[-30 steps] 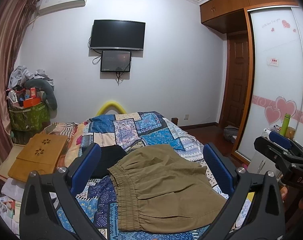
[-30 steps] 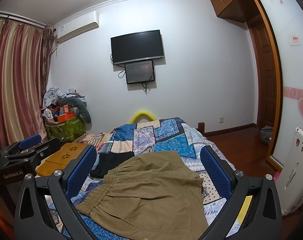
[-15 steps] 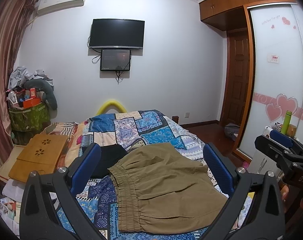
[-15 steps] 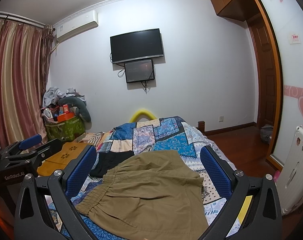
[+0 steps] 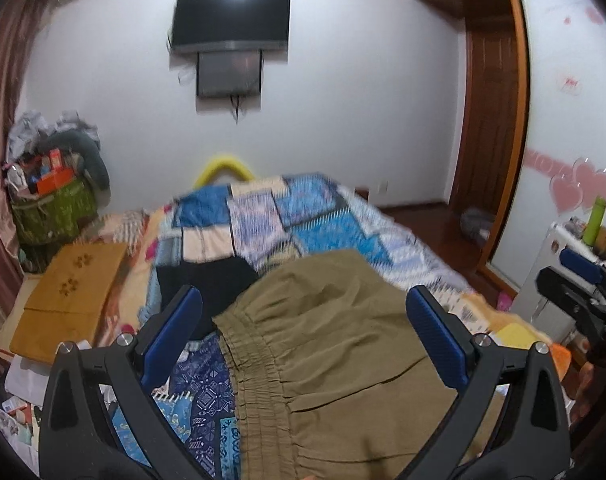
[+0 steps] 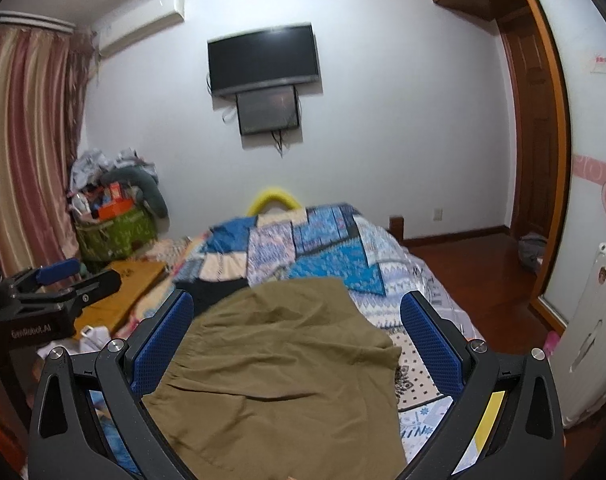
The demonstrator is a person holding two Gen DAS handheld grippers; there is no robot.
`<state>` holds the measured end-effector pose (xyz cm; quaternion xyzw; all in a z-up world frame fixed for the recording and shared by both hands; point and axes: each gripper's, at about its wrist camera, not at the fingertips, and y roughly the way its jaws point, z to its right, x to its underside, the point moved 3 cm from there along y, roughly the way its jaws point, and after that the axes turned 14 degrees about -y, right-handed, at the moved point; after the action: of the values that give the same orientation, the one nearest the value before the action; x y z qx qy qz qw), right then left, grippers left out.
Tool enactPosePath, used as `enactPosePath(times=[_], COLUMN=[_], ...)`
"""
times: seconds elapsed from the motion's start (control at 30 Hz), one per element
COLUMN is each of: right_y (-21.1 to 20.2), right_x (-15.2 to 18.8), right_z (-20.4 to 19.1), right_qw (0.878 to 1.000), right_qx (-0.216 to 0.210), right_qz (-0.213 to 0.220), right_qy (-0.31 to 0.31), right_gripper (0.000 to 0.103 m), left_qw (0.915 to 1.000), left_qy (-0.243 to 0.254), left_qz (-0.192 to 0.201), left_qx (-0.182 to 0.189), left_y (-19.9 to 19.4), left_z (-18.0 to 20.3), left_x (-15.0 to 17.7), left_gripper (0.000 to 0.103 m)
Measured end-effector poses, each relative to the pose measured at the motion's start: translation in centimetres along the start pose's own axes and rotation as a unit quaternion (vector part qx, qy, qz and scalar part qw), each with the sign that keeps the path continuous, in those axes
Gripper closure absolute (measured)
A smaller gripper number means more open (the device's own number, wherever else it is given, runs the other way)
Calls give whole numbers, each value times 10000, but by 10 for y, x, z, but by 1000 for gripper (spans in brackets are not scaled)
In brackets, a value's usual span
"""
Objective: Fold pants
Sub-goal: 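Grasp the elastic waistband with the left tool while the right tool grasps the pants leg edge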
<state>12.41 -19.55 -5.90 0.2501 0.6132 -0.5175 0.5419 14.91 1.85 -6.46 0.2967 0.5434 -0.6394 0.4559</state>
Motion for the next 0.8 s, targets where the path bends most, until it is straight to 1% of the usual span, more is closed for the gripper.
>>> enactPosePath(times=[0.03,0.07,0.1,0.2,0.27,0.33,0.4,0.5,0.63,0.67,0.73,0.8], right_y=[7,22,31,55,71,88,100,121,151,159,170,179], right_x=[4,10,17,33,45,57,65,79,96,102,110,118], right_z=[3,10,15,28,36,43,50,63,81,86,93,98], right_qw=[10000,9997,9993,9974,9953,9917,9885,9836,9755,9718,9681,9642], right_qx=[-6,-4,-10,36,52,19,-66,-226,-353,-387,-415,-484], right_qz=[-79,-254,-370,-717,-963,-1278,-1503,-1790,-2173,-2327,-2472,-2601], right_qy=[3,11,12,-20,-105,-165,-154,-57,-2,13,66,168], right_gripper=[0,0,0,0,0,0,0,0,0,1,4,10], left_qw=[9994,9986,9979,9937,9872,9798,9734,9653,9528,9501,9492,9498], left_qy=[-76,-115,-133,-109,-60,-63,-117,-264,-263,-208,-83,0], left_qz=[-338,-507,-608,-1003,-1441,-1875,-2174,-2434,-2898,-2976,-2980,-2975], left_qx=[-58,-109,-166,-498,-681,-686,-712,-905,-866,-915,-1008,-970], left_y=[21,33,46,88,117,143,163,183,203,207,210,214], left_z=[-7,-11,-16,-34,-46,-56,-68,-78,-89,-92,-96,-95], left_x=[4,6,6,13,23,33,42,52,66,70,75,79], left_gripper=[0,0,0,0,0,0,0,0,0,0,0,0])
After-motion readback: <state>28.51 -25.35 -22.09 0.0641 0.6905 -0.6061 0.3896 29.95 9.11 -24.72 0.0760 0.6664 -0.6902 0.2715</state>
